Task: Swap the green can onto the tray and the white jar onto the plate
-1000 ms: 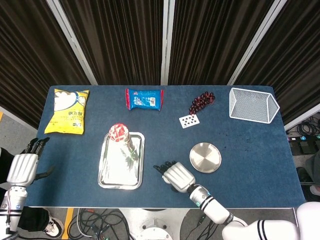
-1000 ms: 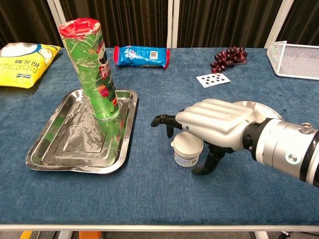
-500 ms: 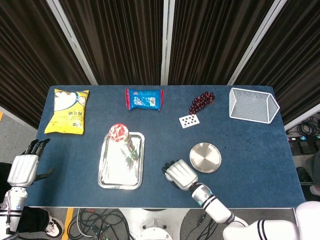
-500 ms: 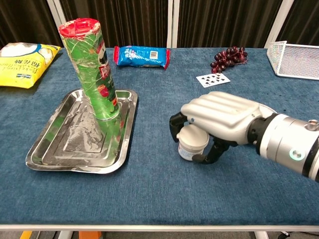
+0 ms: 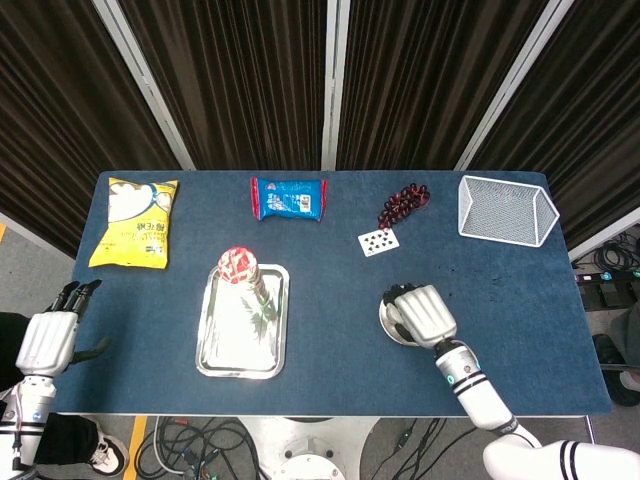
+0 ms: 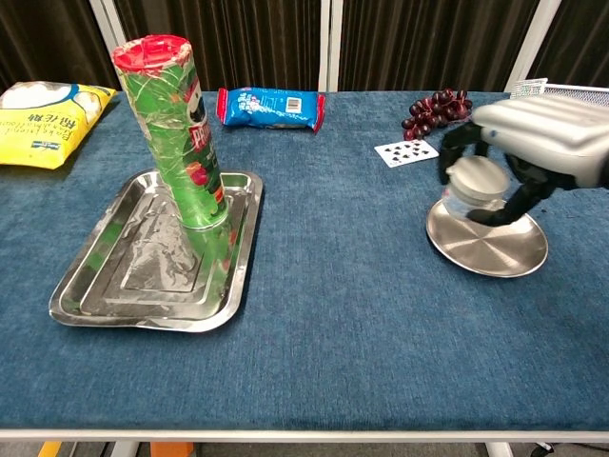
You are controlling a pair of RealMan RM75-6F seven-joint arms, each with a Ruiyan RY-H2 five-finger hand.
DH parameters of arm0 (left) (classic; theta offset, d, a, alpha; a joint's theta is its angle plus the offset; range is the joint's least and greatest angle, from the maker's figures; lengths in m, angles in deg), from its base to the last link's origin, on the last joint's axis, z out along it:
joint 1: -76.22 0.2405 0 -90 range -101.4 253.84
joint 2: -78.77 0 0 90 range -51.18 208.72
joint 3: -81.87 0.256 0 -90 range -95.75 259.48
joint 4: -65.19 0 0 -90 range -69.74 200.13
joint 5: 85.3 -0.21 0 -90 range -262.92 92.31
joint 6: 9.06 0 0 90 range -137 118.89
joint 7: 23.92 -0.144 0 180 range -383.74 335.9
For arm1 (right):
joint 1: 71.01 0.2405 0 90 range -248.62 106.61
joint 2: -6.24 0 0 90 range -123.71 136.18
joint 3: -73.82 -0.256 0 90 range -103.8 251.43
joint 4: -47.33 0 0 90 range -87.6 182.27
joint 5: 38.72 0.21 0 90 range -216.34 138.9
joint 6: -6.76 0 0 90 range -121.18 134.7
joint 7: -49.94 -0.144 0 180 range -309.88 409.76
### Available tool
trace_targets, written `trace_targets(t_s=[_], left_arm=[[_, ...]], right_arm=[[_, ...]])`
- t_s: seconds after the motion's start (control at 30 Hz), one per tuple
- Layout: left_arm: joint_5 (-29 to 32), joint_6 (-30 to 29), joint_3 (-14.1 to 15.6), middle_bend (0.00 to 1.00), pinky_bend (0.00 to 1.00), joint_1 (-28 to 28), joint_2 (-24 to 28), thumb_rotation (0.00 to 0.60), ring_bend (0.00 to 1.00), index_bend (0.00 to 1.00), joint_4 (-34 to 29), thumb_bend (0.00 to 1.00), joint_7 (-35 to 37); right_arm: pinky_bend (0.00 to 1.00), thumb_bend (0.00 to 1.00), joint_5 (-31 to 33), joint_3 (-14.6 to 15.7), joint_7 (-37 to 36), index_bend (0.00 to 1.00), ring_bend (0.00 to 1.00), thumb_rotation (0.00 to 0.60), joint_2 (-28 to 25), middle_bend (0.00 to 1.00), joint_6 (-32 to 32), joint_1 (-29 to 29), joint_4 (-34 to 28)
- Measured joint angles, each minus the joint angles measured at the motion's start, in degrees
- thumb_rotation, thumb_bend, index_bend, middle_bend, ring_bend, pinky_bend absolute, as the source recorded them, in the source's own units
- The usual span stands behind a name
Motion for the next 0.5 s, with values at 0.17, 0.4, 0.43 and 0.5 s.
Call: trace_targets(t_s=[0.17, 0.4, 0.43, 0.5], left_arm=[[-0.38, 0.14, -0.14, 0.15, 0.38, 0.04, 0.08, 0.600, 0.08, 0.10, -0.35, 0.17, -0.39], [-0.69, 0.21, -0.38, 0.15, 0.38, 0.12, -0.03, 0.600, 0.08, 0.10, -0.47, 0.17, -0.89], [-0.71, 0.21, -0.42, 0.15, 0.38, 0.13, -0.05, 0.600, 0.08, 0.10, -0.45, 0.17, -0.95], [-0.70, 0.24, -0.50, 0.15, 0.38, 0.20, -0.05, 0.600, 0.08, 0.10, -0.45, 0.17, -0.99]], right_arm=[[0.60, 0.27, 2.24, 0.79, -2.12, 0.46, 0.43, 0.600, -0.71, 0.47, 1.09, -0.99, 2.50], [0.53, 0.26, 2.27, 1.43, -5.31, 0.37, 0.35, 0.600, 0.01, 0.41, 2.36, -1.41, 5.28], [0.51, 0.25, 2.12, 1.42, -5.77, 0.35, 0.33, 0.600, 0.18, 0.39, 2.47, -1.41, 5.66], [0.45, 0.24, 1.75, 1.42, -6.69, 0.28, 0.27, 0.600, 0.49, 0.33, 2.89, -1.35, 6.42]])
